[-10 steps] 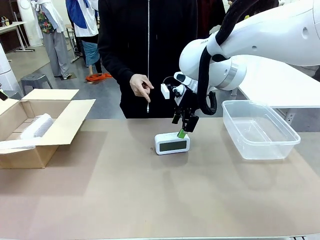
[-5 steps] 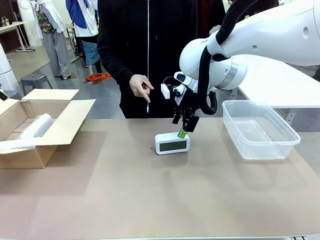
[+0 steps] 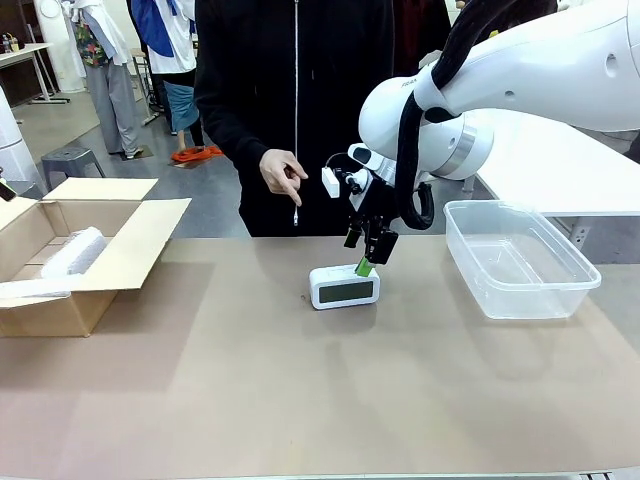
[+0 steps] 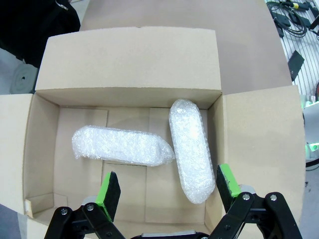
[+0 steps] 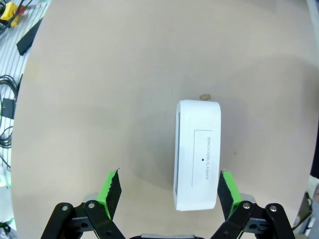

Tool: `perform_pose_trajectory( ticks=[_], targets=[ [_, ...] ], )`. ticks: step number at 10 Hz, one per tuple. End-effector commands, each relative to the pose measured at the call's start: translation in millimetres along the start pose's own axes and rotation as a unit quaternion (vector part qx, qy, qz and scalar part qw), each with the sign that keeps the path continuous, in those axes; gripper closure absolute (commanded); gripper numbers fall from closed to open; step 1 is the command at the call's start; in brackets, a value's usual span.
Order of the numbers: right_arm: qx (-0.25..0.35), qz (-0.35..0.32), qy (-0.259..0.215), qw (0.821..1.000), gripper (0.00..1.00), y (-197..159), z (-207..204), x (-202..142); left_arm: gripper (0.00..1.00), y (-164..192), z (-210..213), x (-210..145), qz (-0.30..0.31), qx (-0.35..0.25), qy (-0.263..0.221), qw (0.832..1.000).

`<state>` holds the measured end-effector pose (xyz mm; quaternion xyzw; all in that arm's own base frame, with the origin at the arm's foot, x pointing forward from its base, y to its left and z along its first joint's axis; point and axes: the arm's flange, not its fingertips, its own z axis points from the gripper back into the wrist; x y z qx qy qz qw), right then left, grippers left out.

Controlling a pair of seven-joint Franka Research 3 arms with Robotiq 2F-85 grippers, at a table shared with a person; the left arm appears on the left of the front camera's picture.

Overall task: Separate and place wrapped and unwrapped clocks.
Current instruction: Pick up the Digital clock indicated by the person.

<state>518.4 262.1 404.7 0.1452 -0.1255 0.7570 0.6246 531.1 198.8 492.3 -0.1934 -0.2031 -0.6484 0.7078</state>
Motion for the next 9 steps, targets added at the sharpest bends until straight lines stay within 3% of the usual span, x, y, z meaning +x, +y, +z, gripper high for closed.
perform_pose_trajectory(
  ticks=[1, 4, 9],
  targets=[
    [0.0, 0.0, 0.0, 1.0, 0.0, -0.3, -0.4, -0.2, 0.0, -0.7, 1.1, -0.5, 0.0, -0.001, 0.005, 1.0],
    [-0.041, -0.014, 0.021, 0.999, 0.0, -9.8, 3.7, -0.6, 0.0, -0.7, 1.1, -0.5, 0.0, -0.001, 0.005, 1.0],
    [0.005, 0.014, 0.078, 0.997, 0.0, -34.2, -32.7, 27.0, 0.0, -0.7, 1.1, -0.5, 0.0, -0.001, 0.005, 1.0]
  ],
)
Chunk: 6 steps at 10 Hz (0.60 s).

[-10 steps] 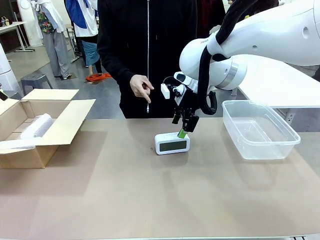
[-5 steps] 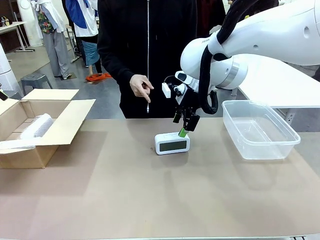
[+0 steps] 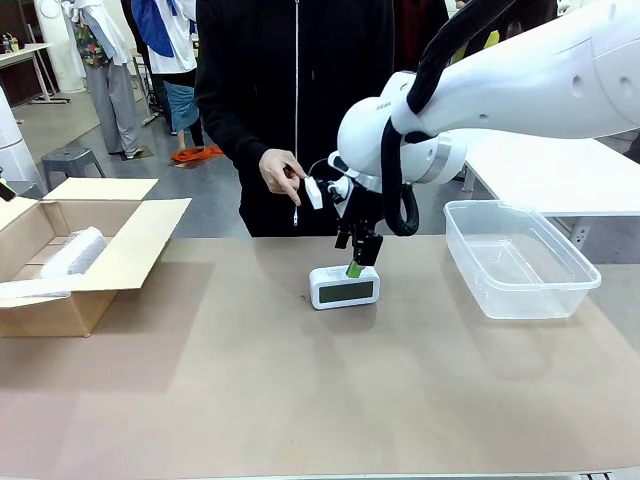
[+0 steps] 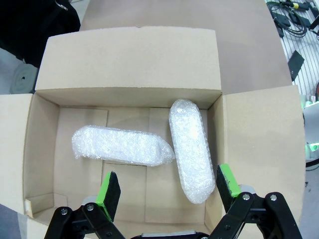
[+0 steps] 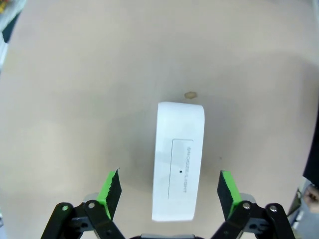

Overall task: Separate and place wrapped and unwrapped clocks.
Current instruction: Pick up the Digital clock indicated by the person.

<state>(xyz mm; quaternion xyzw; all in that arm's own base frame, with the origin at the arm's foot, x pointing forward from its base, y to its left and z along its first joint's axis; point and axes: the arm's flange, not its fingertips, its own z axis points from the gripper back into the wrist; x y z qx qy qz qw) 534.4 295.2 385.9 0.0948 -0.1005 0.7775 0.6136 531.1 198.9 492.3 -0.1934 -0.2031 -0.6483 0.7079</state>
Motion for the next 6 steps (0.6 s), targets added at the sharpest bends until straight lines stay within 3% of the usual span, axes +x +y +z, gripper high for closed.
perform_pose_trajectory(
  ticks=[1, 6],
  targets=[
    [0.021, -0.01, 0.035, 0.999, 0.0, -14.5, -11.6, 7.5, 0.0, -0.7, 1.0, -0.3, -0.001, -0.001, 0.005, 1.0],
    [0.066, -0.015, 0.031, 0.997, 0.0, -21.9, -46.3, 4.2, 0.0, -0.7, 1.0, -0.3, -0.001, -0.001, 0.005, 1.0]
  ],
)
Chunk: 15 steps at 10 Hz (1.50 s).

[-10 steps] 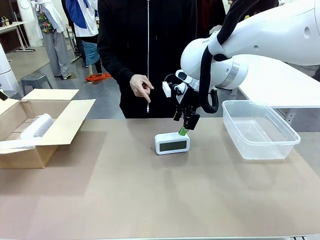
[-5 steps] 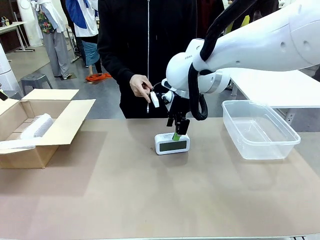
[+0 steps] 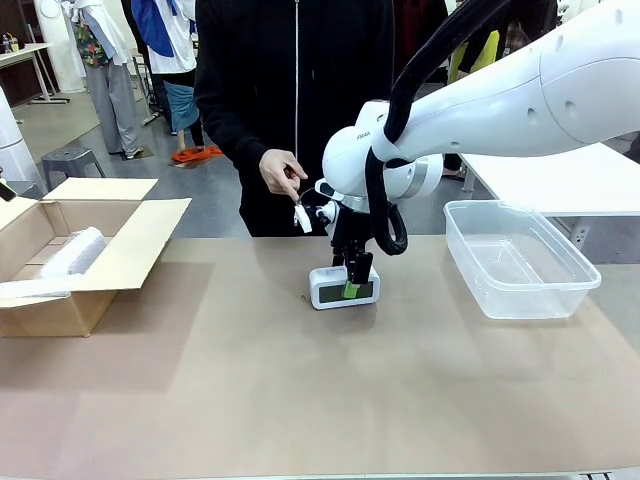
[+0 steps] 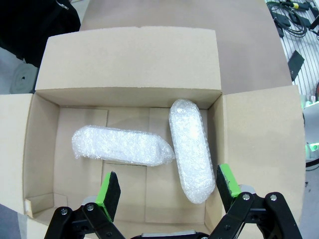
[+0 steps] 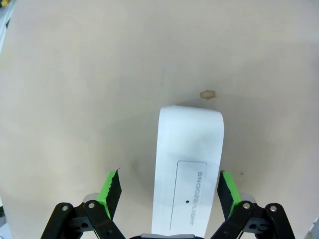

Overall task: Separate and place wrapped and unwrapped clocks.
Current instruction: Pick up the Digital clock indicated by the person.

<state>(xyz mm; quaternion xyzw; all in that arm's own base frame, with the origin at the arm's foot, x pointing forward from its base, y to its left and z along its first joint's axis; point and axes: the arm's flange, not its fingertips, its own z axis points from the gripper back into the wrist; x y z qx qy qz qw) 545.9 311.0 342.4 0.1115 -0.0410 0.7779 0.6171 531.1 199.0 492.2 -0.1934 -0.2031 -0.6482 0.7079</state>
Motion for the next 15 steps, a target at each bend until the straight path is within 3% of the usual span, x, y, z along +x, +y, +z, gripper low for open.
perform_pose_trajectory(
  ticks=[1, 5, 6, 7, 8, 9, 10, 11, 12, 13, 14, 15],
  targets=[
    [0.023, -0.004, 0.008, 1.0, 0.0, -11.2, -7.9, 4.1, 0.0, -0.7, 1.0, -0.3, -0.001, -0.001, 0.005, 1.0],
    [0.045, -0.006, 0.005, 0.999, 0.0, -13.7, -17.1, 6.8, 0.0, -0.7, 1.0, -0.3, -0.001, -0.001, 0.005, 1.0],
    [0.046, -0.018, 0.009, 0.999, 0.2, -14.1, -17.5, 6.4, 0.0, -0.7, 1.0, -0.3, -0.001, -0.001, 0.005, 1.0],
    [0.048, -0.02, 0.01, 0.999, 0.2, -14.3, -17.4, 6.0, 0.0, -0.7, 1.0, -0.3, -0.001, -0.001, 0.005, 1.0],
    [0.051, -0.024, 0.011, 0.998, 0.39, -13.8, -16.1, 4.9, 0.0, -0.7, 1.0, -0.3, -0.001, -0.001, 0.005, 1.0],
    [0.053, -0.026, 0.012, 0.998, 0.24, -14.0, -15.5, 4.6, 0.0, -0.7, 1.0, -0.3, -0.001, -0.001, 0.005, 1.0],
    [0.055, -0.028, 0.013, 0.998, 0.59, -14.3, -15.8, 4.5, 0.0, -0.7, 1.0, -0.3, -0.001, -0.001, 0.005, 1.0],
    [0.057, -0.031, 0.016, 0.998, 0.44, -14.9, -15.7, 4.5, 0.0, -0.7, 1.0, -0.3, -0.001, -0.001, 0.005, 1.0],
    [0.058, -0.034, 0.016, 0.998, 0.78, -15.0, -14.9, 4.2, 0.0, -0.7, 1.0, -0.3, -0.001, -0.001, 0.005, 1.0],
    [0.06, -0.037, 0.018, 0.997, 0.64, -15.2, -14.7, 4.1, 0.0, -0.7, 1.0, -0.3, -0.001, -0.001, 0.005, 1.0],
    [0.061, -0.042, 0.018, 0.997, 0.98, -15.5, -14.1, 4.3, 0.0, -0.7, 1.0, -0.3, -0.001, -0.001, 0.005, 1.0],
    [0.063, -0.045, 0.018, 0.997, 0.83, -15.5, -14.0, 3.9, 0.0, -0.7, 1.0, -0.3, -0.001, -0.001, 0.005, 1.0]
  ],
)
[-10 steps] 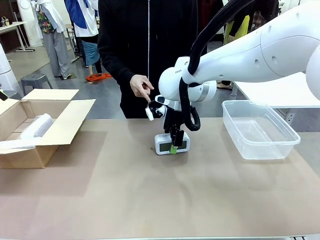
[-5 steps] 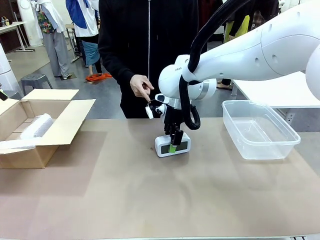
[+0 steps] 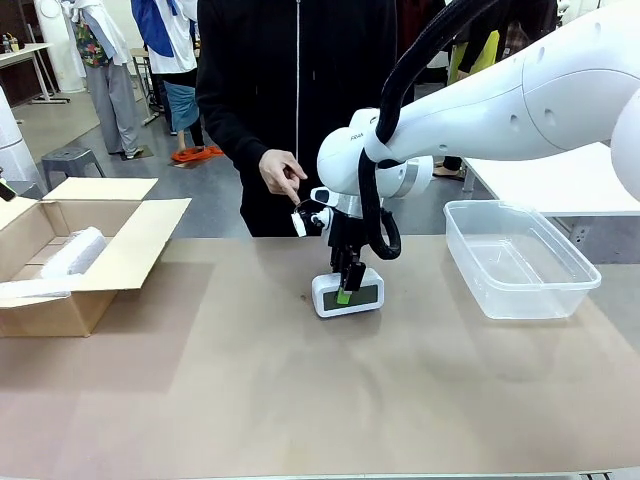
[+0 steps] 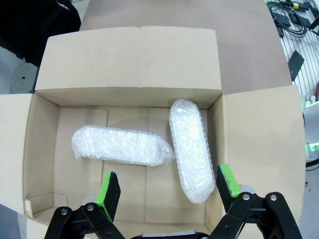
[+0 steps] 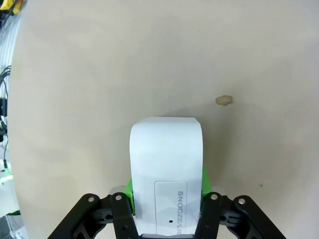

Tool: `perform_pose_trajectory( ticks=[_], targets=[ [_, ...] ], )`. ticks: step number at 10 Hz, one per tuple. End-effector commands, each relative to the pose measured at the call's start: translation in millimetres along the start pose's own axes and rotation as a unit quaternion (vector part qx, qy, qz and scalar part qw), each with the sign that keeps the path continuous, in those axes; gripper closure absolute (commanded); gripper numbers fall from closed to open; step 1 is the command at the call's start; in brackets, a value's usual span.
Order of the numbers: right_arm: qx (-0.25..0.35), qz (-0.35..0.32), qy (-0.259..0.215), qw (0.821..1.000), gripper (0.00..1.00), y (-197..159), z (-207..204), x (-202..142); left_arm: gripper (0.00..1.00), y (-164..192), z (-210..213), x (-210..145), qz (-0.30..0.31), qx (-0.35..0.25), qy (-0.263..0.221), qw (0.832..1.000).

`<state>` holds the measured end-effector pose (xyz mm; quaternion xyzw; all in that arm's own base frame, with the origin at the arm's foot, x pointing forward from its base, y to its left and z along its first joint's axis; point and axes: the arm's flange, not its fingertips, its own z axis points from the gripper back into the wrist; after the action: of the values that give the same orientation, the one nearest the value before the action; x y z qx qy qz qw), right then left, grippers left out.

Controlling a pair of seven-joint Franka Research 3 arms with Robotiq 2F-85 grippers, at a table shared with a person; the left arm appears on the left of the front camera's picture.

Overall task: Separate and place wrapped and unwrapped clocks.
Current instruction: Pick up the Digital clock indicated by the person.

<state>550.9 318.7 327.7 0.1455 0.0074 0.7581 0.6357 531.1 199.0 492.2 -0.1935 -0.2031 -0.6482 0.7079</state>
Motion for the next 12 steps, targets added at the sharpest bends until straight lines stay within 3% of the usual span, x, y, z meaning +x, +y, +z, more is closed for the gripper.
perform_pose_trajectory(
  ticks=[1, 3, 4, 5, 6, 7, 8, 9, 10, 12],
  targets=[
    [0.006, -0.015, 0.014, 1.0, 1.0, -6.6, 2.9, 1.6, 0.0, -0.7, 1.1, -0.2, -0.001, -0.001, 0.005, 1.0],
    [-0.004, -0.026, 0.016, 1.0, 1.0, 1.6, 14.1, -0.7, 0.0, -0.7, 1.1, -0.2, -0.001, -0.001, 0.005, 1.0],
    [-0.014, -0.035, 0.016, 0.999, 0.7, 8.1, 24.7, -3.2, 0.0, -0.7, 1.1, -0.2, -0.001, -0.001, 0.005, 1.0],
    [-0.027, -0.043, 0.02, 0.998, 0.7, 15.0, 38.2, -5.0, 0.0, -0.7, 1.1, -0.2, -0.001, -0.001, 0.005, 1.0],
    [-0.039, -0.054, 0.021, 0.998, 0.9, 19.1, 49.4, -4.9, 0.0, -0.7, 1.1, -0.2, -0.001, -0.001, 0.005, 1.0],
    [-0.047, -0.061, 0.021, 0.997, 0.7, 22.6, 59.1, -3.4, 0.0, -0.7, 1.1, -0.2, -0.001, -0.001, 0.005, 1.0],
    [-0.05, -0.066, 0.025, 0.996, 1.0, 24.2, 66.2, -1.1, 0.0, -0.7, 1.1, -0.2, -0.001, -0.001, 0.005, 1.0],
    [-0.052, -0.071, 0.028, 0.996, 0.9, 25.7, 73.7, 2.5, 0.0, -0.7, 1.1, -0.2, -0.001, -0.001, 0.005, 1.0],
    [-0.055, -0.076, 0.029, 0.995, 1.0, 26.5, 82.1, 7.5, 0.0, -0.7, 1.1, -0.2, -0.001, -0.001, 0.005, 1.0],
    [-0.055, -0.079, 0.038, 0.995, 1.0, 26.9, 90.6, 13.0, 0.0, -0.7, 1.1, -0.2, -0.001, -0.001, 0.005, 1.0]
  ],
)
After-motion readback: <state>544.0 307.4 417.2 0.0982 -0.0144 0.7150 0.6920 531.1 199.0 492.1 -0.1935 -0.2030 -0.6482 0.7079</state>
